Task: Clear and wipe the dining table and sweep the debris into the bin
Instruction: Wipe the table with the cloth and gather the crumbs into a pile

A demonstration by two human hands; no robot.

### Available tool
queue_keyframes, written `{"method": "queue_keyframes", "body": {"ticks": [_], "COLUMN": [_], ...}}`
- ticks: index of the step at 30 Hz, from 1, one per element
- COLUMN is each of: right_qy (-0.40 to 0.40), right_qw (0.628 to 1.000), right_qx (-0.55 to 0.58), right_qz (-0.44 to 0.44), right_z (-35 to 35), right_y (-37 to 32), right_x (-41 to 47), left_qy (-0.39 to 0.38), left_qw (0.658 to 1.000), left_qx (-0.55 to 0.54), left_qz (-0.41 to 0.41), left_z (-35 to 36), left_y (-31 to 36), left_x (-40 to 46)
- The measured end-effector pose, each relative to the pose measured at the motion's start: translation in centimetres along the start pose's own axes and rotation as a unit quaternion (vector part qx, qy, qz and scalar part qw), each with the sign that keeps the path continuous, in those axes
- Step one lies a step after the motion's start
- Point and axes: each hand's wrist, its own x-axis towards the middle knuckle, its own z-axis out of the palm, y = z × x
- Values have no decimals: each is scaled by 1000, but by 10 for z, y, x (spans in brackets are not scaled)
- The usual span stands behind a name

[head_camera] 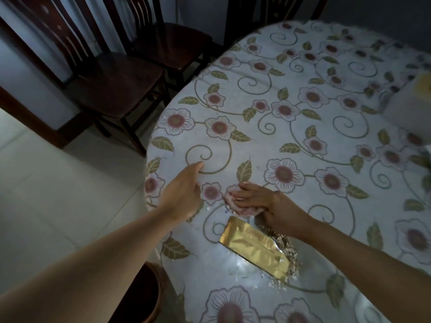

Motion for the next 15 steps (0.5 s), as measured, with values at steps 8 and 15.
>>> {"method": "queue_keyframes", "body": {"ticks": [8,15], "right_qy": [75,188], "right_qw": [991,950], "right_qx": [10,-32], "right_qz": [114,248], "right_z": [-24,12], "right_y": [-45,-98], "right_x": [-10,-32], "left_qy": [-65,-73], "left_qw": [995,989], "left_qx": [23,7], "left_qz": [73,131], "left_z": [-16,-43], "left_y": [11,-1], "left_x": [-23,-59]}}
